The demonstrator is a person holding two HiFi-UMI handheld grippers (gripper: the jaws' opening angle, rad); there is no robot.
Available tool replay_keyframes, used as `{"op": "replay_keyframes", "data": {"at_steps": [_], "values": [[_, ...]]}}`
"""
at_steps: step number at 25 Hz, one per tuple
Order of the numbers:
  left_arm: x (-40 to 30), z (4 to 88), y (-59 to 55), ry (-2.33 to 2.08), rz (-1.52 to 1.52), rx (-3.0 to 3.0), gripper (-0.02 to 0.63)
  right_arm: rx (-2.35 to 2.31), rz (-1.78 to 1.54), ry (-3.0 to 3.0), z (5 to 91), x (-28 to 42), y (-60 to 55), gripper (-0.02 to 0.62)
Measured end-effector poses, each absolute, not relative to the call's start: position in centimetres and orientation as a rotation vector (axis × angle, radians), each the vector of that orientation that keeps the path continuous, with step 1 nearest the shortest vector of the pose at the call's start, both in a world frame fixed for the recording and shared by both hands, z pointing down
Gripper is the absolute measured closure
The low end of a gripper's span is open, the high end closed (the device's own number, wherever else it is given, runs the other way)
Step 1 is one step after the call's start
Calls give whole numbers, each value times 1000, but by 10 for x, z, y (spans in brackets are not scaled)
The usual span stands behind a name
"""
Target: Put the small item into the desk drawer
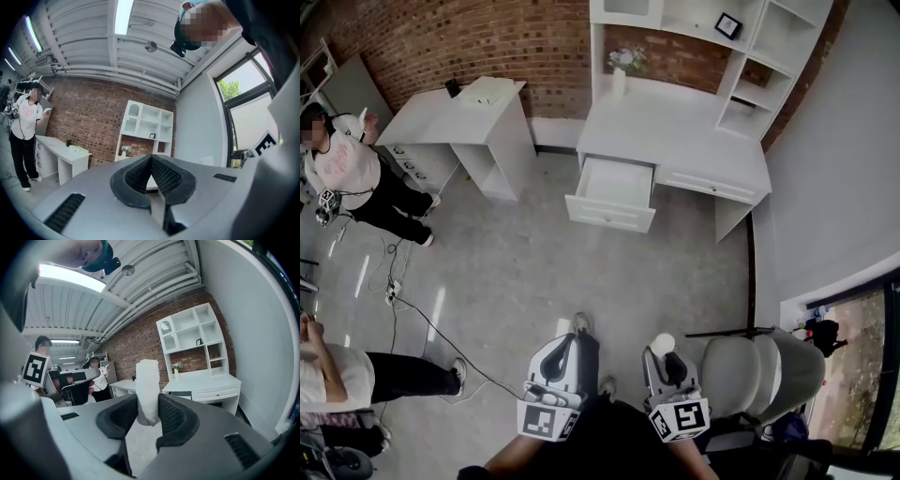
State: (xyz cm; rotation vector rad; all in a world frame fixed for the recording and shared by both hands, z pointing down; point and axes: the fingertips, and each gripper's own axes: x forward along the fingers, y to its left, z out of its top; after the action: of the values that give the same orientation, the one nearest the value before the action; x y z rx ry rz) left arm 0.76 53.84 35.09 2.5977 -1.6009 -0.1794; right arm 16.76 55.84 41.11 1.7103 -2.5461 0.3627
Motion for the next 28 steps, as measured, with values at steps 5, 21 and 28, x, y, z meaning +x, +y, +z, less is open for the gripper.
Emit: {"op": "replay_keyframes", "data": {"at_steps": [5, 21, 28], "values": [[5, 349, 459, -1575, -208, 2623, 581, 1728, 329, -2524, 409, 166, 486, 453], [-39, 344, 237, -1481, -235, 2643, 581, 1769, 336, -2476, 395, 117, 257, 453], [-39, 355, 177, -1518, -208, 2572, 581, 1739, 328, -2484, 396, 124, 184, 453]]}}
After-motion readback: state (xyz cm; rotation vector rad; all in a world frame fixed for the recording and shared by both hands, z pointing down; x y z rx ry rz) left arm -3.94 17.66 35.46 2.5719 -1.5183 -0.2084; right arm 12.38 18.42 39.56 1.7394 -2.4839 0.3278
